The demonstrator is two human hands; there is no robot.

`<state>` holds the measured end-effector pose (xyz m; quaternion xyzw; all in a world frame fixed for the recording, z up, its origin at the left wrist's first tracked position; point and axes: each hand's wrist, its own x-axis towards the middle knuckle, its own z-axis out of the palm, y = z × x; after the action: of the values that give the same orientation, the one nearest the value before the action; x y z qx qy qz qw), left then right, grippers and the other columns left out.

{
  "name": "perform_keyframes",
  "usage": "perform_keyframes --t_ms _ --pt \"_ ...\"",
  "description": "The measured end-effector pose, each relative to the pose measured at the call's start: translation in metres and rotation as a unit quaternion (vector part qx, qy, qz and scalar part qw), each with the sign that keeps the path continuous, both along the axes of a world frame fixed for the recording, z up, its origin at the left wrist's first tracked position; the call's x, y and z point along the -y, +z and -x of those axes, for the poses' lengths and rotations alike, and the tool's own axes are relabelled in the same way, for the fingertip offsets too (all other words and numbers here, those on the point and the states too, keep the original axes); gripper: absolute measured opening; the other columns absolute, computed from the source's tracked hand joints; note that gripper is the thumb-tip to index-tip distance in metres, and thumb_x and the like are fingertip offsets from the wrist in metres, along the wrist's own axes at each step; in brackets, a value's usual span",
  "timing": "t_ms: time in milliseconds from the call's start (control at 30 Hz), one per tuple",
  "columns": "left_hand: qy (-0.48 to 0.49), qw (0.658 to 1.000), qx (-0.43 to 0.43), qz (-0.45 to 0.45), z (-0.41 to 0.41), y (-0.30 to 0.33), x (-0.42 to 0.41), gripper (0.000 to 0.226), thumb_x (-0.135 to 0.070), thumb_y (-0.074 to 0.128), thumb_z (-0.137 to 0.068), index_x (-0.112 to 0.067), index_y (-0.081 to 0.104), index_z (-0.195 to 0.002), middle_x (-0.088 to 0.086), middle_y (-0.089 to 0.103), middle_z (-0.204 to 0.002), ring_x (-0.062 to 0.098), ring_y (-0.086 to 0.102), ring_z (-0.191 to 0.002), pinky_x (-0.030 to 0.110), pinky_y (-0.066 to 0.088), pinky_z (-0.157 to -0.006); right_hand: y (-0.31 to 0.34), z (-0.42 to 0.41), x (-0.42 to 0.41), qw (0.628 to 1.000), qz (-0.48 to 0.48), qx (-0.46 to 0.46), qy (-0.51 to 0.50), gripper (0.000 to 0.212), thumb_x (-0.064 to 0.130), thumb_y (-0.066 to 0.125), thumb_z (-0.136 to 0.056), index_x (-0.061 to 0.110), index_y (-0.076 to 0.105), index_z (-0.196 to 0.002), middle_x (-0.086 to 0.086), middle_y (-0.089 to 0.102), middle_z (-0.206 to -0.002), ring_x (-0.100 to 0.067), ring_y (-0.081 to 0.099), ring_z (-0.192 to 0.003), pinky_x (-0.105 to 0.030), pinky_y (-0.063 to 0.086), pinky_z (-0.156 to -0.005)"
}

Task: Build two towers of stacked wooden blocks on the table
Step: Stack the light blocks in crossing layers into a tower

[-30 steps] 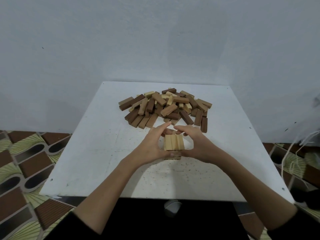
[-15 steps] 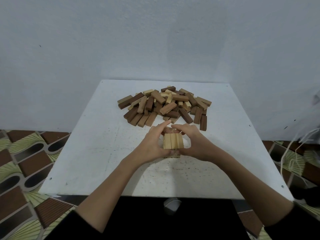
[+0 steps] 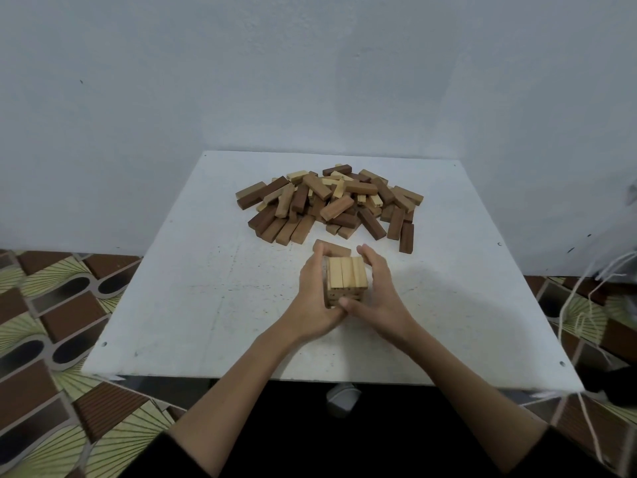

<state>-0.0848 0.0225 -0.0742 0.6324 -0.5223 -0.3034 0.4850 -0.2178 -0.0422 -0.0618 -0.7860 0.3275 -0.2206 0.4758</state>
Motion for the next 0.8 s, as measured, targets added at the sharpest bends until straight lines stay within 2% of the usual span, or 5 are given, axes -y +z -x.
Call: perform_keyframes --t_ms 167,267,333,600,800 --pt "0.032 0.998 0.014 -0.044 0.005 -0.019 -0.001 0.088 -0.016 0.074 -0.069 -0.031 0.023 -0.139 0.001 0.041 -0.125 0.022 0.045 -0.119 0.045 0.050 -0.094 -0.009 -0.003 -0.010 0.999 0.027 0.017 -0.037 0.103 0.062 0.056 -0.068 0.019 0.008 -0.149 0.003 0.013 -0.153 -0.012 0.012 -0.142 -0.048 0.021 -0.115" --pt "0.039 0.997 0.012 -0.068 0.005 -0.025 0.000 0.101 -0.024 0.073 -0.069 -0.022 0.009 -0.148 0.004 0.036 -0.134 0.023 0.040 -0.126 0.044 0.044 -0.102 -0.011 -0.004 -0.010 0.999 0.039 0.018 -0.033 0.102 0.062 0.055 -0.070 0.020 0.006 -0.149 0.003 0.012 -0.154 -0.012 0.011 -0.142 -0.048 0.020 -0.115" --pt "0.037 0.996 0.018 -0.082 0.006 -0.024 -0.002 0.103 -0.025 0.070 -0.072 -0.028 0.003 -0.150 -0.002 0.029 -0.140 0.018 0.032 -0.132 0.038 0.037 -0.108 -0.013 -0.004 -0.009 0.998 0.046 0.016 -0.030 0.102 0.062 0.054 -0.071 0.018 0.006 -0.149 0.000 0.013 -0.154 -0.013 0.013 -0.142 -0.048 0.020 -0.115" --pt "0.036 0.995 0.032 -0.087 0.005 -0.026 -0.001 0.101 -0.034 0.067 -0.072 -0.025 0.004 -0.150 0.003 0.029 -0.143 0.024 0.030 -0.134 0.045 0.036 -0.109 -0.020 -0.006 -0.007 0.998 0.064 0.010 -0.012 0.102 0.063 0.051 -0.072 0.016 0.004 -0.150 0.001 0.012 -0.155 -0.010 0.011 -0.141 -0.035 0.016 -0.114" --pt "0.031 0.995 0.036 -0.086 0.007 -0.023 -0.002 0.107 -0.033 0.071 -0.077 -0.035 -0.008 -0.149 -0.002 0.020 -0.148 0.015 0.025 -0.137 0.037 0.030 -0.113 -0.025 -0.007 -0.005 0.998 0.070 0.003 -0.005 0.102 0.064 0.050 -0.072 0.017 0.003 -0.149 0.002 0.009 -0.156 -0.009 0.008 -0.142 -0.032 0.014 -0.113"
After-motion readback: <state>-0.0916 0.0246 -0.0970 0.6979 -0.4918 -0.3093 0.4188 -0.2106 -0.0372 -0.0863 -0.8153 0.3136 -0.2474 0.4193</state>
